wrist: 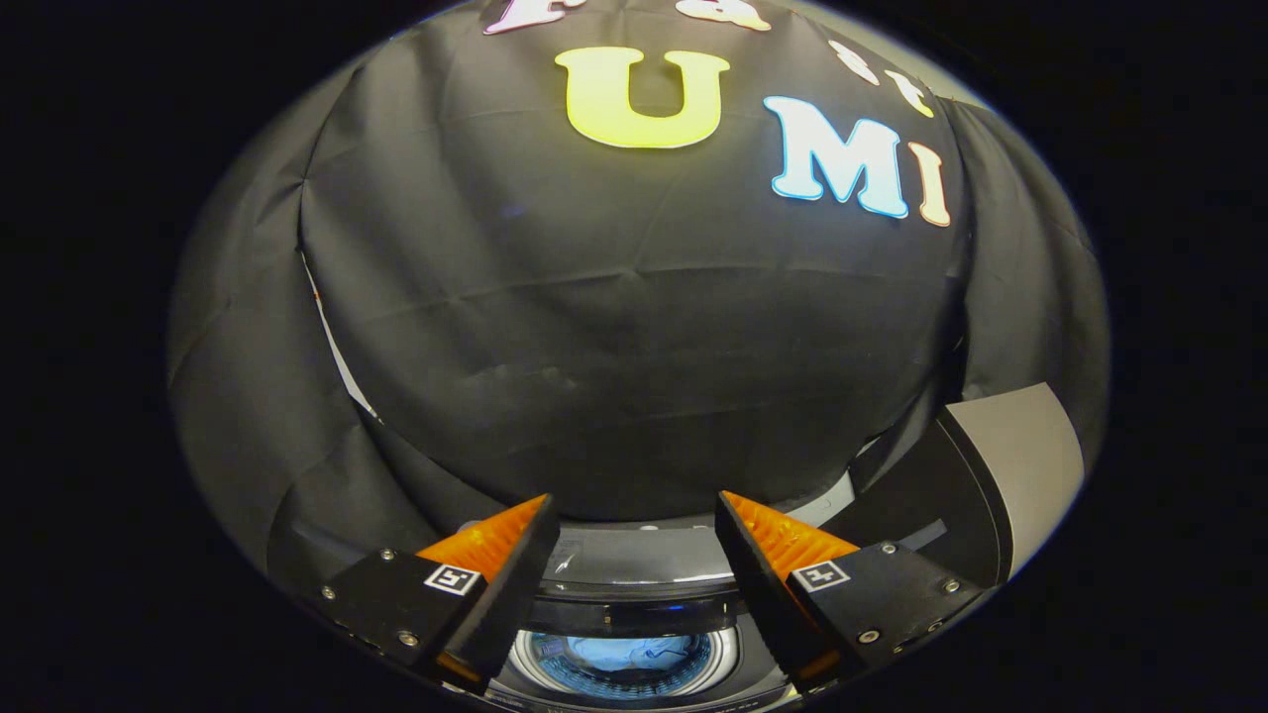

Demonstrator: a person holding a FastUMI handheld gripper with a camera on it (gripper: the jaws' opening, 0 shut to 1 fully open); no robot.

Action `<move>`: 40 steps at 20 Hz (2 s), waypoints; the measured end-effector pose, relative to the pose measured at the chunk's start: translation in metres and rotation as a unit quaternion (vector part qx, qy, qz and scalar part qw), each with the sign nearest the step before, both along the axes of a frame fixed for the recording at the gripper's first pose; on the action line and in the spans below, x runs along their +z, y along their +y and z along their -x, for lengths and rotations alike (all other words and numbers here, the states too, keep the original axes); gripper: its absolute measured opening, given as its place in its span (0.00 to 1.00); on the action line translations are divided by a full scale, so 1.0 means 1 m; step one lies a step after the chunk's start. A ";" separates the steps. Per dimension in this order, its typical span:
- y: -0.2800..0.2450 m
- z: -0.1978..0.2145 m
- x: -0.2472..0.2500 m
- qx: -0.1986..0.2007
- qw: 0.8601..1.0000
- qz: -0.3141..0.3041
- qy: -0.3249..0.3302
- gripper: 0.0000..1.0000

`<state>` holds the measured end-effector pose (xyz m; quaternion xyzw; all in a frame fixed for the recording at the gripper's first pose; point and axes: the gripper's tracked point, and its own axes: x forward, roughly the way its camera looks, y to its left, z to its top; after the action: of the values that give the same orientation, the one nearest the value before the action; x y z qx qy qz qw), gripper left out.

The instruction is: Put the clothes into the washing machine and then close the washing machine lid.

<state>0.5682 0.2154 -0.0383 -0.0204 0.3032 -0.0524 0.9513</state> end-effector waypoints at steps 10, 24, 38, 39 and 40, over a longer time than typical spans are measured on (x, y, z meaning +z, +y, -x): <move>0.004 0.030 -0.006 0.009 1.000 -0.001 -0.028 0.98; 0.005 0.071 -0.026 0.009 0.999 -0.002 -0.042 0.98; 0.013 0.174 -0.098 0.005 1.000 -0.003 -0.005 0.97; 0.014 0.176 -0.091 0.008 1.000 0.002 -0.018 0.97; 0.014 0.179 -0.081 0.012 0.999 0.009 -0.032 0.97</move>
<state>0.3896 0.2291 -0.1191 -0.0309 0.2722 -0.0445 0.9607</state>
